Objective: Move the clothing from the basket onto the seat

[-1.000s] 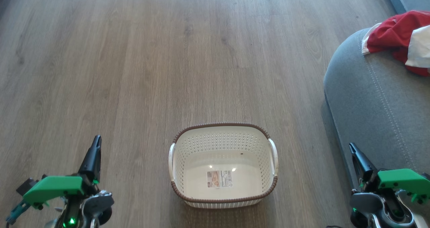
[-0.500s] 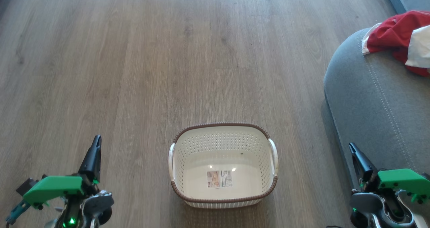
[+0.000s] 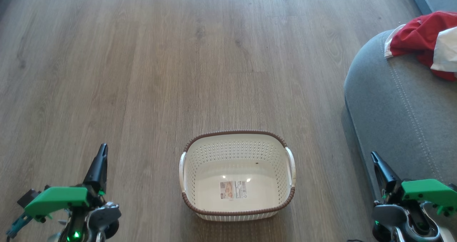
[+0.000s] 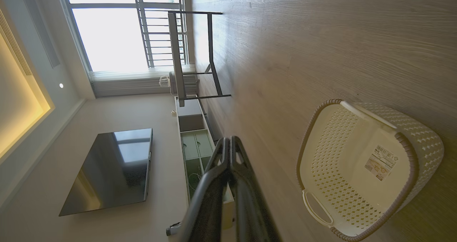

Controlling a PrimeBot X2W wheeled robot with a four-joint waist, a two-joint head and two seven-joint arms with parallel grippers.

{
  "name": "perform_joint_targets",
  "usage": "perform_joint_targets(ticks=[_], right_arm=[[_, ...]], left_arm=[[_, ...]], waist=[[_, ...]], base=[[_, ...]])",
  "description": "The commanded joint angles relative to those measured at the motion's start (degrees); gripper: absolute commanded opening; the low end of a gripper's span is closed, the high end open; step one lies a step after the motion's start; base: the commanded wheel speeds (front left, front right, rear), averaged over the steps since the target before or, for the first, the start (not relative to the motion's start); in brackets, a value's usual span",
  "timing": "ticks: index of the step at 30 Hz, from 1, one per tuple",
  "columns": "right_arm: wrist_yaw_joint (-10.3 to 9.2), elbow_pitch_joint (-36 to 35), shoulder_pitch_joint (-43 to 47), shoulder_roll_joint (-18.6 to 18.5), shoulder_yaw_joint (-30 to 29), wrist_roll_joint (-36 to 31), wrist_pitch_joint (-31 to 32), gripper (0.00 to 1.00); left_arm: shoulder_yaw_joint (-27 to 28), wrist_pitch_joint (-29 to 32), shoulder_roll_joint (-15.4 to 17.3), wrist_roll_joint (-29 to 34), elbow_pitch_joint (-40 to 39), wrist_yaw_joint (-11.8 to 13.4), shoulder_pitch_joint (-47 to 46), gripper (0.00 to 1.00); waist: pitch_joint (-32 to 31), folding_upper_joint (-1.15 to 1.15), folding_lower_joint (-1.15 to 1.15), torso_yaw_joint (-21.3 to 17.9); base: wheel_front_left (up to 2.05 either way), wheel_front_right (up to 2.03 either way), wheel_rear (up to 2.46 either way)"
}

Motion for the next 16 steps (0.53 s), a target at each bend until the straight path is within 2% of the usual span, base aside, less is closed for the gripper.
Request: perform_joint_targets(ticks=[1, 16], right_arm=[[0.4, -2.3, -2.9, -0.37, 0.97, 0.34, 0.42, 0.0], [0.4, -2.3, -2.9, -0.37, 0.97, 0.34, 0.42, 0.0]], left_arm=[[2.08, 0.42, 0.24, 0.17, -1.69, -0.38, -3.2, 0.0], [2.1, 0.43, 0.23, 0.18, -1.69, -0.39, -3.21, 0.0]], waist=[[0.0, 0.0, 0.0, 0.0], [0.0, 0.0, 0.0, 0.0]], base=[[0.0, 0.0, 0.0], [0.0, 0.0, 0.0]])
